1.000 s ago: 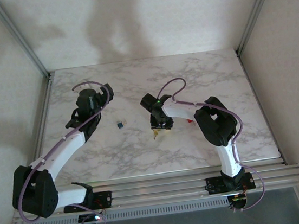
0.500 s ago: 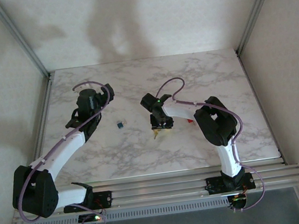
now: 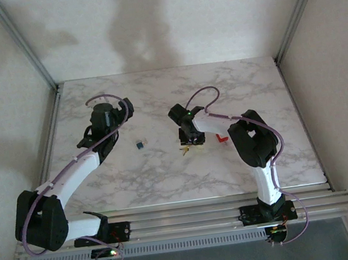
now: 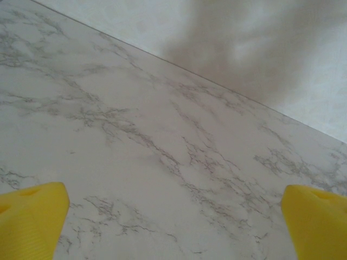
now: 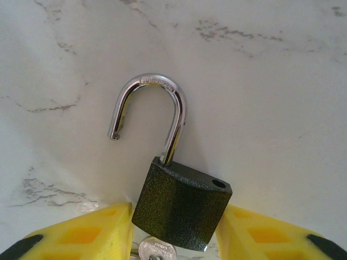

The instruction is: Lock with the key

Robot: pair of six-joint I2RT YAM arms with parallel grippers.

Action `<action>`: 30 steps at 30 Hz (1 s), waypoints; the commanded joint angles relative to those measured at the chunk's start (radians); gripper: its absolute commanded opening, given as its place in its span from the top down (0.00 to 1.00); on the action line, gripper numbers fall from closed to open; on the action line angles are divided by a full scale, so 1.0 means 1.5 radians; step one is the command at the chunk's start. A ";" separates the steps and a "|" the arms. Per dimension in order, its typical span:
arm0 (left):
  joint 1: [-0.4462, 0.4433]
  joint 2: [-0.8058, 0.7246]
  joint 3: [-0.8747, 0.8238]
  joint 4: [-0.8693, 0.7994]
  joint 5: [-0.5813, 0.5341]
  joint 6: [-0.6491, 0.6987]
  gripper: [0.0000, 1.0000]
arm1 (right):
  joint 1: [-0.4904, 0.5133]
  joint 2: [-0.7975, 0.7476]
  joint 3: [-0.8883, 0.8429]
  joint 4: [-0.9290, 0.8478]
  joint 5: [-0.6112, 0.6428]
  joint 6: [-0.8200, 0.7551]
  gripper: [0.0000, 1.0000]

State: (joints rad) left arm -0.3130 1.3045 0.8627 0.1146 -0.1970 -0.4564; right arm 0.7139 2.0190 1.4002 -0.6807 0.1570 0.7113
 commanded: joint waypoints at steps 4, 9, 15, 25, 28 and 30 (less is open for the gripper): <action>-0.006 0.005 0.026 -0.008 0.010 -0.009 0.01 | -0.007 -0.019 -0.014 -0.002 0.006 -0.014 0.55; -0.006 0.006 0.026 -0.009 0.012 -0.009 0.01 | -0.022 -0.028 -0.015 -0.009 0.014 -0.005 0.53; -0.006 0.011 0.030 -0.013 0.017 -0.009 0.01 | -0.037 -0.023 -0.009 -0.002 0.005 -0.001 0.54; -0.006 0.015 0.033 -0.017 0.023 -0.010 0.01 | -0.048 -0.020 -0.027 0.029 -0.021 -0.016 0.58; -0.006 0.015 0.033 -0.017 0.023 -0.010 0.00 | -0.048 -0.017 -0.032 0.038 -0.031 -0.014 0.60; -0.007 0.014 0.033 -0.018 0.024 -0.010 0.01 | -0.048 -0.013 -0.033 0.041 -0.040 -0.014 0.62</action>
State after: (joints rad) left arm -0.3130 1.3193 0.8848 0.1062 -0.1745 -0.4637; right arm 0.6456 2.0045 1.3739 -0.6506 0.1341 0.6937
